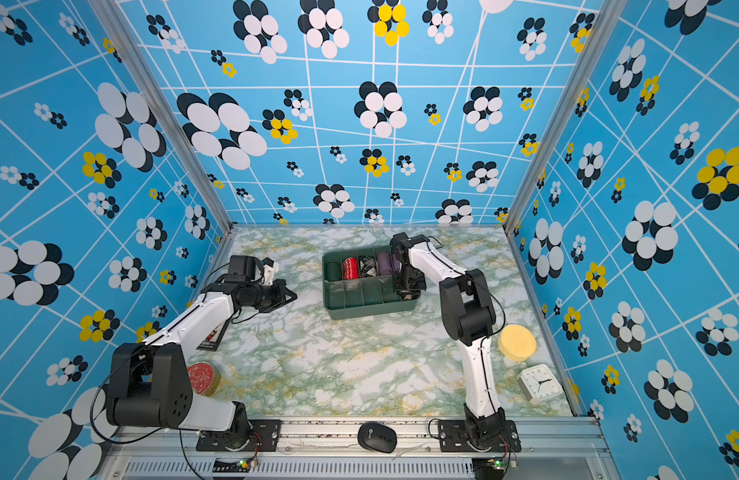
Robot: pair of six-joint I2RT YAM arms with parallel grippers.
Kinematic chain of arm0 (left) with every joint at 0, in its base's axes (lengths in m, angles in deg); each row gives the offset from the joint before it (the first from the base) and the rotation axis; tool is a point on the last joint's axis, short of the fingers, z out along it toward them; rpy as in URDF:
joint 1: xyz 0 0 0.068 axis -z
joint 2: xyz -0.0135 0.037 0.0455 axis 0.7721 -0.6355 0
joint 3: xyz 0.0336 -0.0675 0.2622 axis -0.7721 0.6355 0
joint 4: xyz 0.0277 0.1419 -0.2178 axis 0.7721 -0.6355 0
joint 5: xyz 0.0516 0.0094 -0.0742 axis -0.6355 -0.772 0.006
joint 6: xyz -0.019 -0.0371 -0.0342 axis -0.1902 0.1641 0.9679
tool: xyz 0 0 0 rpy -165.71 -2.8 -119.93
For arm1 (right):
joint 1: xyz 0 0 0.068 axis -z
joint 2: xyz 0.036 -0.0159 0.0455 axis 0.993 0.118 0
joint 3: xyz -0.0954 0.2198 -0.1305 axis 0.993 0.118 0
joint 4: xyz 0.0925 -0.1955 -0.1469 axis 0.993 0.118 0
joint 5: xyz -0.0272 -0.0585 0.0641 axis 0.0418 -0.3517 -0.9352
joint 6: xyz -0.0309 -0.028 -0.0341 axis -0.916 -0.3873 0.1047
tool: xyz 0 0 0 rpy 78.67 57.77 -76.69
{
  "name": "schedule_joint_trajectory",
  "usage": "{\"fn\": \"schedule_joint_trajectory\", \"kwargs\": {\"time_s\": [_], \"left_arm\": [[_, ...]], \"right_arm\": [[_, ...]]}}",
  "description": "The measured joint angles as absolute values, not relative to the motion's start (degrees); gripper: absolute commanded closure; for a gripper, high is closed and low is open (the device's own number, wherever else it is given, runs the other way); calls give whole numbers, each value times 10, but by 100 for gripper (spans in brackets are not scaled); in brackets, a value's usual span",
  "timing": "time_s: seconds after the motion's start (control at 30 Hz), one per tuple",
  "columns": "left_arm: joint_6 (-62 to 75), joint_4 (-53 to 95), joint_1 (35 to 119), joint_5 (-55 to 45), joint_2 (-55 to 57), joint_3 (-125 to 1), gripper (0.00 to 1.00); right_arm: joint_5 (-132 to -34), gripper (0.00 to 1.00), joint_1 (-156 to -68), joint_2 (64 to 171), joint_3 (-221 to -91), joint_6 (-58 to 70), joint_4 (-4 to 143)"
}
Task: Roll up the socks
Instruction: 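Lower the sock roll into an empty tray compartment with the right gripper, then push the roll down into the compartment and open the right gripper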
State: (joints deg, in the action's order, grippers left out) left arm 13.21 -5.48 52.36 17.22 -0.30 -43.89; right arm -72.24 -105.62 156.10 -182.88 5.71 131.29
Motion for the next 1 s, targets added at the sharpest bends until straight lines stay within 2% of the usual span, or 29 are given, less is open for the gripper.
{"fn": "schedule_joint_trajectory", "kwargs": {"time_s": [0.07, 0.17, 0.37, 0.67, 1.0], "left_arm": [[130, -55, 524, 172, -6, -439, 86], [129, -56, 524, 172, -6, -439, 80], [128, -60, 524, 172, -3, -439, 76], [128, -65, 524, 172, 12, -439, 75], [128, -72, 524, 172, 12, -439, 75]], "right_arm": [[-721, 83, -1057, 1561, -1829, 57, 1313], [-717, 73, -1058, 1561, -1829, 59, 1313], [-692, 61, -1067, 1548, -1822, 59, 1308], [-680, 52, -1068, 1519, -1816, 70, 1297], [-671, 46, -1072, 1516, -1816, 68, 1294]]}}
